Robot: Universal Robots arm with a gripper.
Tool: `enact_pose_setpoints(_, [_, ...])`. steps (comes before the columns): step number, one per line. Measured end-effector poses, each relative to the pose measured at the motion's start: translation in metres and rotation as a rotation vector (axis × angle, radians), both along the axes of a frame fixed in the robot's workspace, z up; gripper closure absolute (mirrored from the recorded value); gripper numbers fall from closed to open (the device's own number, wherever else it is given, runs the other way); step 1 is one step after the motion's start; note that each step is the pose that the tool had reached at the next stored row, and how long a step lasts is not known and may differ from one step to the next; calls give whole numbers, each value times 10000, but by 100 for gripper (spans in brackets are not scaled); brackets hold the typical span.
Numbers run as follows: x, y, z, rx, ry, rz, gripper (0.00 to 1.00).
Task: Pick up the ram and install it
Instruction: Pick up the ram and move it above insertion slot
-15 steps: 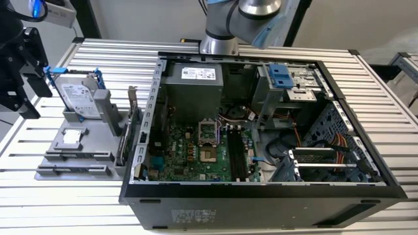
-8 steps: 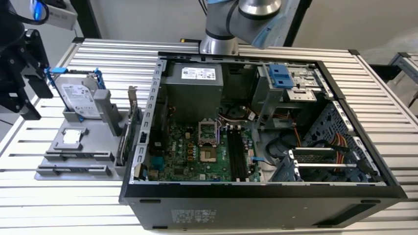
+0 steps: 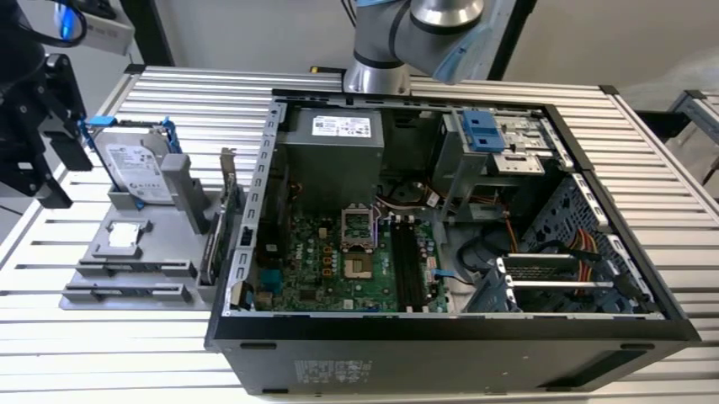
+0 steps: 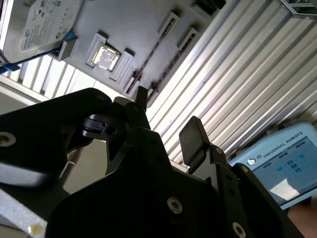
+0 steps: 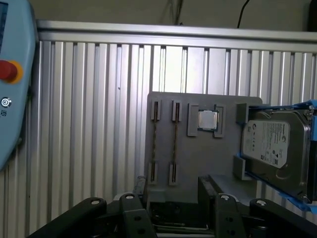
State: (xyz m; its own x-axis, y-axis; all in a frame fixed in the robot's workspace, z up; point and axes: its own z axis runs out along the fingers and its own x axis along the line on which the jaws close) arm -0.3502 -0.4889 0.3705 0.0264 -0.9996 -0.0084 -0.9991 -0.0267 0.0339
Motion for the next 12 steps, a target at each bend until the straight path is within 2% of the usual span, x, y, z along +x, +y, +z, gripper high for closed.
enact_pose_setpoints(12, [0,0,-49,-8,0,0,0])
